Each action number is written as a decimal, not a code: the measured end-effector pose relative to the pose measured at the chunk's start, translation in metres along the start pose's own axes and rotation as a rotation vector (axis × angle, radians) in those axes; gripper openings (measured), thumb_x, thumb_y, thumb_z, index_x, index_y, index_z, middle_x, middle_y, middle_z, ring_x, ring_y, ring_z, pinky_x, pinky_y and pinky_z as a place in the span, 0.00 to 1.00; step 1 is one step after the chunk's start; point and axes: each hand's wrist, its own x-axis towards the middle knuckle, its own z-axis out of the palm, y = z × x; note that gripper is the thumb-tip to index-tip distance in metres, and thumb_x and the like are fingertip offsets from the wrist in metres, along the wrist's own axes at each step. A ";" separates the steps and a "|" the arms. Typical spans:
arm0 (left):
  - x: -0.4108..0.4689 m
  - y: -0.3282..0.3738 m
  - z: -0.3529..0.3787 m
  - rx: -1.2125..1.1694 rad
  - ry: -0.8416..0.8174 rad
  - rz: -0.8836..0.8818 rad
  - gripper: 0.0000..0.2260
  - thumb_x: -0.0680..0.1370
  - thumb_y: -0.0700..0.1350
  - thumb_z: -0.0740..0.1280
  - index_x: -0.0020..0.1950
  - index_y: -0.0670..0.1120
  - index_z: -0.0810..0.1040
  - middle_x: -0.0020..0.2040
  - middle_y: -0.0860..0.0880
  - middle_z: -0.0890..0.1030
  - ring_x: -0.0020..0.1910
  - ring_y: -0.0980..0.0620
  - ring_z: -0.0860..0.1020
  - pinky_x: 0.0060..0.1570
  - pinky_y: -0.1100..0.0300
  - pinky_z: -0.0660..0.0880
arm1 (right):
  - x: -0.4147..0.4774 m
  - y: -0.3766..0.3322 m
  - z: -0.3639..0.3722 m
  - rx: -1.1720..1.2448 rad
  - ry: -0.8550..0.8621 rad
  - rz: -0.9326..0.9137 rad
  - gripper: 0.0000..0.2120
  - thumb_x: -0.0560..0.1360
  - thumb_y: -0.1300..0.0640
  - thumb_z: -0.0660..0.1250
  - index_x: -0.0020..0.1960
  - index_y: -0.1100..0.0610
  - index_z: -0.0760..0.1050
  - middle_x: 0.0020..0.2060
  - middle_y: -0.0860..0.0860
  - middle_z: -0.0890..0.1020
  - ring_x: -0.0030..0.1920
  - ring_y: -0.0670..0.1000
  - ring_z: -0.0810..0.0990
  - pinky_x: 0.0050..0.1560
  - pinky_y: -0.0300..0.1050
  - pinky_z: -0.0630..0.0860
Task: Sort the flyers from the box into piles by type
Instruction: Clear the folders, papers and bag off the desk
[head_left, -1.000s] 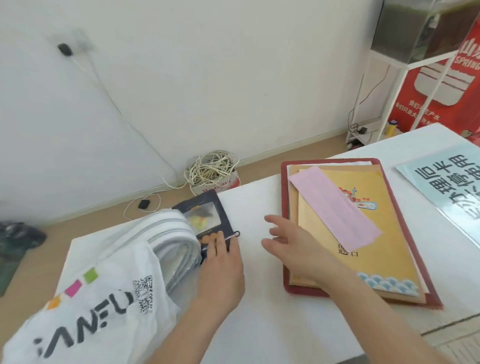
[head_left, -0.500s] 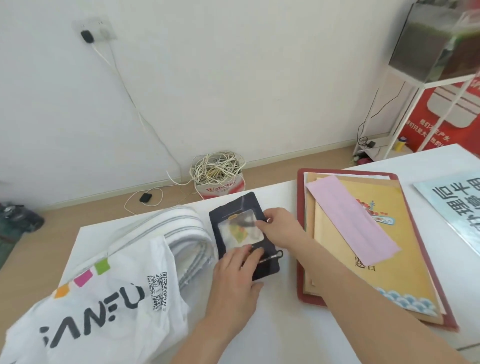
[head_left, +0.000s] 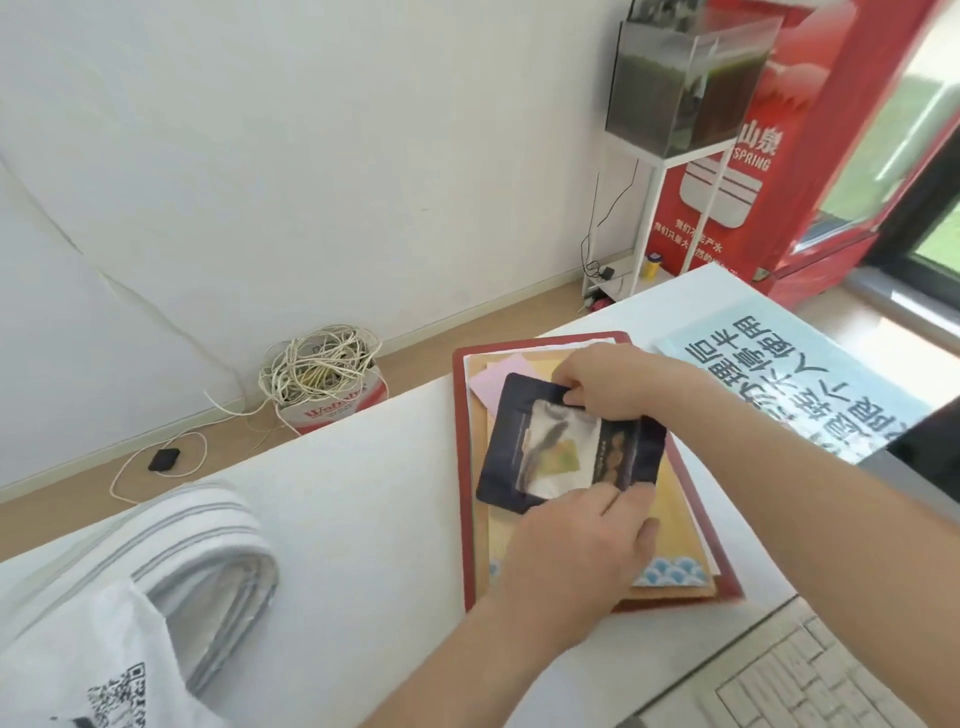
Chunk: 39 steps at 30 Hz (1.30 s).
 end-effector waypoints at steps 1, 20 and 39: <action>0.003 0.001 0.001 -0.116 0.009 -0.038 0.08 0.77 0.47 0.65 0.54 0.47 0.80 0.39 0.52 0.80 0.36 0.53 0.76 0.31 0.58 0.75 | 0.005 0.002 0.010 -0.020 0.016 0.005 0.07 0.79 0.54 0.59 0.51 0.52 0.75 0.48 0.50 0.77 0.52 0.54 0.74 0.57 0.56 0.70; -0.156 -0.063 -0.181 0.359 -0.118 -0.699 0.29 0.66 0.51 0.75 0.66 0.55 0.70 0.68 0.49 0.70 0.65 0.49 0.66 0.64 0.56 0.67 | -0.075 -0.204 0.057 1.095 0.079 -0.230 0.27 0.72 0.44 0.69 0.68 0.41 0.63 0.60 0.45 0.75 0.59 0.44 0.75 0.59 0.44 0.72; -0.297 -0.063 -0.234 0.137 -0.438 -0.628 0.26 0.73 0.53 0.69 0.69 0.56 0.67 0.58 0.56 0.78 0.54 0.53 0.75 0.48 0.57 0.76 | -0.112 -0.311 0.083 0.985 0.306 0.083 0.01 0.71 0.60 0.70 0.41 0.57 0.79 0.34 0.53 0.82 0.36 0.52 0.78 0.36 0.43 0.70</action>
